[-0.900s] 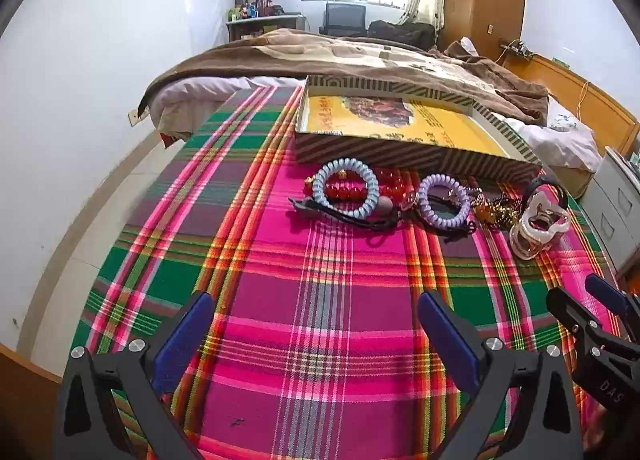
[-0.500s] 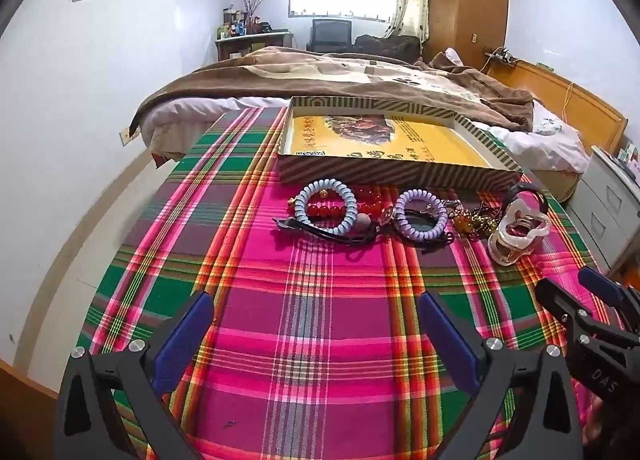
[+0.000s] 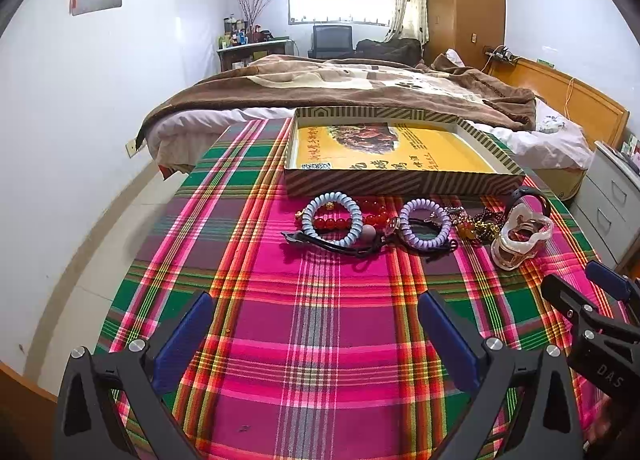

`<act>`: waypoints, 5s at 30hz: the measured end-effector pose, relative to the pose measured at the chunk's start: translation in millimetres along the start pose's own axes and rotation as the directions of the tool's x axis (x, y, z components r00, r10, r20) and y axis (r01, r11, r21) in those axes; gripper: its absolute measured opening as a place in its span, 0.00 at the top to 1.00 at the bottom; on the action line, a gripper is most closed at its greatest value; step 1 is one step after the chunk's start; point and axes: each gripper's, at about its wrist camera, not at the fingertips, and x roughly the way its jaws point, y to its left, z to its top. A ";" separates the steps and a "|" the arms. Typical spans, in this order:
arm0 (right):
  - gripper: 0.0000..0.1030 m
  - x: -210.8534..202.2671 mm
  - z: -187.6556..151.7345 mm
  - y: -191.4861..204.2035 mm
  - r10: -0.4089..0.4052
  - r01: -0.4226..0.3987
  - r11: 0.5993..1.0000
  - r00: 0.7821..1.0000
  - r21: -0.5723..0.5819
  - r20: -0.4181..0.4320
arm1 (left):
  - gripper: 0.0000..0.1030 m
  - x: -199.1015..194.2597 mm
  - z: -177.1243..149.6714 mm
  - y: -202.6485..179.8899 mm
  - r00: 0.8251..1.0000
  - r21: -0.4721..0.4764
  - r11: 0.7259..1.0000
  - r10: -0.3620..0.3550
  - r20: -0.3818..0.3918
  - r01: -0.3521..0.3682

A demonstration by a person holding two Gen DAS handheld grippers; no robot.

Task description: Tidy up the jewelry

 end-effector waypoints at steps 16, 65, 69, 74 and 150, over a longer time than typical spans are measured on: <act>0.21 -2.4 -0.1 -0.2 -0.005 0.005 1.000 1.000 0.006 0.002 | 0.00 -2.7 -0.7 5.7 1.000 -0.016 1.000 -0.002 0.000 0.002; 0.21 8.6 9.7 -16.1 0.018 -0.017 0.996 1.000 0.089 -0.012 | 0.00 3.5 7.3 24.7 0.999 -0.050 0.998 -0.037 0.013 0.037; 0.21 20.4 20.3 -28.0 0.045 -0.039 0.985 0.998 0.165 -0.031 | 0.00 11.7 13.2 35.4 0.999 -0.060 0.997 -0.050 0.002 0.050; 0.21 39.3 31.0 -37.8 0.042 -0.024 0.969 0.997 0.244 -0.068 | 0.00 19.1 22.4 42.6 0.998 -0.056 0.996 -0.065 0.005 0.065; 0.80 33.8 48.4 -76.0 0.119 -0.112 0.919 0.993 0.377 0.007 | 0.91 88.7 81.8 30.2 0.960 0.000 0.967 -0.255 -0.114 0.256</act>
